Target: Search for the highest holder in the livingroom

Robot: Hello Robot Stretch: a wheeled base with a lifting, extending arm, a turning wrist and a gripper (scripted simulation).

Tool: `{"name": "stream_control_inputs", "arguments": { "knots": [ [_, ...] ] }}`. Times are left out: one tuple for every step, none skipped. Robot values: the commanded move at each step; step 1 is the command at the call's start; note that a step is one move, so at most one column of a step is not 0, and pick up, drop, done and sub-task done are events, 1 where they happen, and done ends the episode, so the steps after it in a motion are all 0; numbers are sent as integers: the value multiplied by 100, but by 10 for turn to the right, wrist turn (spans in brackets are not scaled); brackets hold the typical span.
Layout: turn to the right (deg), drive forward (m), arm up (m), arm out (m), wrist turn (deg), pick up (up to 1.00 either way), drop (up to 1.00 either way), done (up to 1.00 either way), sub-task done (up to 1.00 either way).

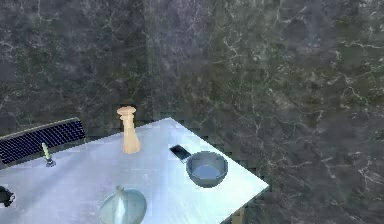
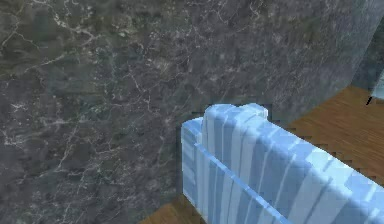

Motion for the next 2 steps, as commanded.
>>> {"name": "stream_control_inputs", "arguments": {
  "knots": [
    [-180, 0, 0, 0, 0, 0, 0, 0, 0],
    [0, 0, 0, 0, 0, 0, 0, 100, 0]
  ]
}}
